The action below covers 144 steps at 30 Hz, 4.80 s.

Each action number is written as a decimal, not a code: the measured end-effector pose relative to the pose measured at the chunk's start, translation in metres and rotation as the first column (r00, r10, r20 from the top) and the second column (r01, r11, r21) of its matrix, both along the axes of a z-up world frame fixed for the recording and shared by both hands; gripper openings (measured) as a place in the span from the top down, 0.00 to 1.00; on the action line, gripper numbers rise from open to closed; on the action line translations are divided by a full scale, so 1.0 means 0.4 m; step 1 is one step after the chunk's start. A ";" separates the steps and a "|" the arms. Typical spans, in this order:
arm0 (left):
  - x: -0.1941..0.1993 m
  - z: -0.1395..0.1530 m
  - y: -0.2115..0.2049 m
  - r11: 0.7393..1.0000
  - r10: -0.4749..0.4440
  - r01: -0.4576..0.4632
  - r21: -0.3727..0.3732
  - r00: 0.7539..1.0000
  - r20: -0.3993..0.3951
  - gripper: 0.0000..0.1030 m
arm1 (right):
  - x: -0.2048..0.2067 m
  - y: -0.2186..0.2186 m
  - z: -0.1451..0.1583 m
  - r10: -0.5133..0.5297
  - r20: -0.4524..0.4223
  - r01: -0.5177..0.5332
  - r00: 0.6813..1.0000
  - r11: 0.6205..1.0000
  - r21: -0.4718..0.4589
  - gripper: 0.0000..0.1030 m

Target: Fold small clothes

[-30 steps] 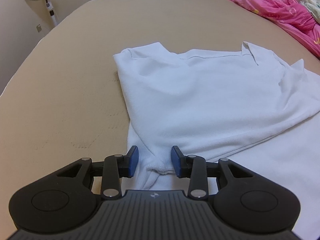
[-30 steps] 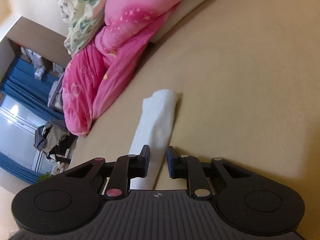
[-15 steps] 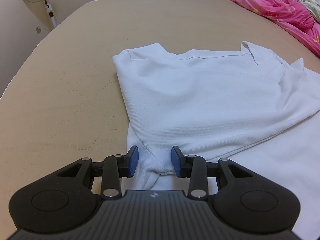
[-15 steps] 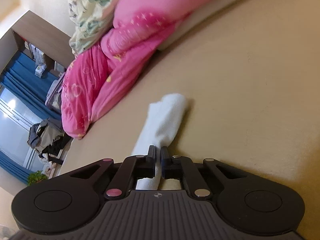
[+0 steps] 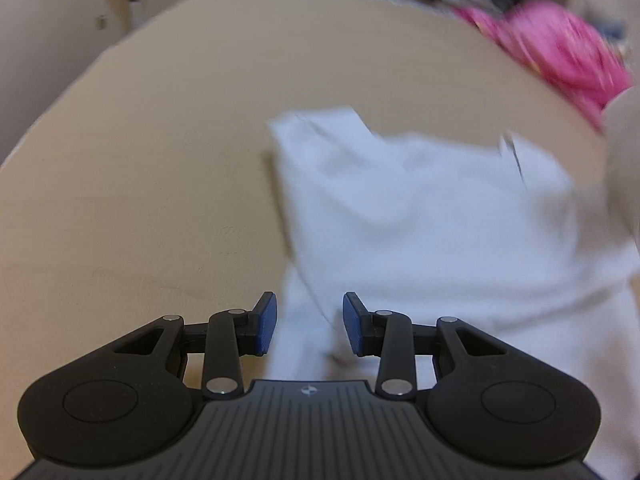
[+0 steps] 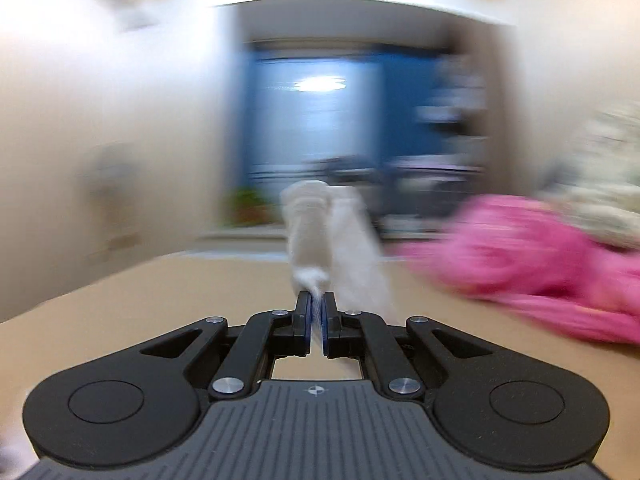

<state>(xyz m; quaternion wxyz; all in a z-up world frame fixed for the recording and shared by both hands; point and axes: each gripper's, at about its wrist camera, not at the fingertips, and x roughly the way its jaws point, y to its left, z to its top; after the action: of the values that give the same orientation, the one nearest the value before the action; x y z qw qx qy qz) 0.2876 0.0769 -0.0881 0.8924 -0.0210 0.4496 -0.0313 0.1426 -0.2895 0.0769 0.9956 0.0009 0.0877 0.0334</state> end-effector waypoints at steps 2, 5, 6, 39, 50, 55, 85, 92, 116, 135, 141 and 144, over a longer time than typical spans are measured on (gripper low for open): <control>0.005 0.024 0.038 0.997 0.058 -0.057 -0.058 0.998 0.016 0.61 | -0.023 0.174 -0.044 0.146 -0.079 -0.146 0.986 0.989 0.003 0.95; 0.009 0.043 0.072 0.984 0.109 -0.105 -0.144 0.994 0.019 0.61 | -0.021 0.370 -0.187 0.382 -0.445 -0.397 0.810 0.915 0.063 0.93; 0.010 0.045 0.073 0.981 0.111 -0.107 -0.161 0.994 0.013 0.61 | -0.034 0.403 -0.223 0.412 -0.546 -0.447 0.730 0.892 0.076 0.93; 0.010 0.032 -0.016 0.994 0.049 -0.043 -0.098 0.997 0.059 0.83 | 0.002 -0.309 -0.200 -0.239 -0.734 0.520 0.635 0.835 0.178 0.62; 0.027 -0.050 -0.077 1.000 -0.006 0.006 -0.003 0.998 -0.067 0.75 | 0.200 -0.395 -0.278 -0.055 -0.618 0.409 0.785 0.794 0.449 0.62; 0.027 -0.044 -0.050 1.000 -0.012 0.012 -0.002 0.998 -0.067 0.75 | 0.261 -0.400 -0.285 -0.015 -0.618 0.346 0.786 0.839 0.420 0.97; -0.101 0.040 -0.018 0.998 -0.020 0.021 -0.063 1.000 0.022 0.67 | -0.106 -0.323 -0.190 -0.177 -0.719 0.435 0.672 0.880 0.190 0.89; -0.342 0.158 -0.042 0.998 -0.023 0.016 0.065 0.992 0.122 0.67 | -0.387 -0.271 -0.115 -0.180 -0.625 0.388 0.759 0.897 0.213 0.68; -0.668 -0.041 0.083 0.992 0.098 -0.118 -0.051 0.950 -0.296 0.66 | -0.647 -0.330 -0.249 -0.041 -0.844 0.339 0.535 0.925 0.170 0.66; -0.692 -0.019 0.028 0.999 0.041 -0.043 -0.001 0.968 -0.247 0.85 | -0.675 -0.302 -0.191 0.056 -0.796 0.243 0.603 0.937 0.250 0.95; -0.676 -0.045 0.021 0.999 0.039 -0.031 0.032 0.958 -0.283 0.83 | -0.653 -0.279 -0.233 0.015 -0.852 0.233 0.523 0.959 0.160 0.91; -0.694 -0.023 0.018 0.999 0.030 -0.020 0.042 0.969 -0.246 0.96 | -0.649 -0.278 -0.232 0.015 -0.851 0.231 0.526 0.960 0.159 0.95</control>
<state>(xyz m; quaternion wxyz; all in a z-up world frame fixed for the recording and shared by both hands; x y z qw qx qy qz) 0.0101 0.0841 -0.0974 0.8302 -0.0129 0.5572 -0.0084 -0.1169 -0.4009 -0.0160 0.8199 0.1489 0.5523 -0.0226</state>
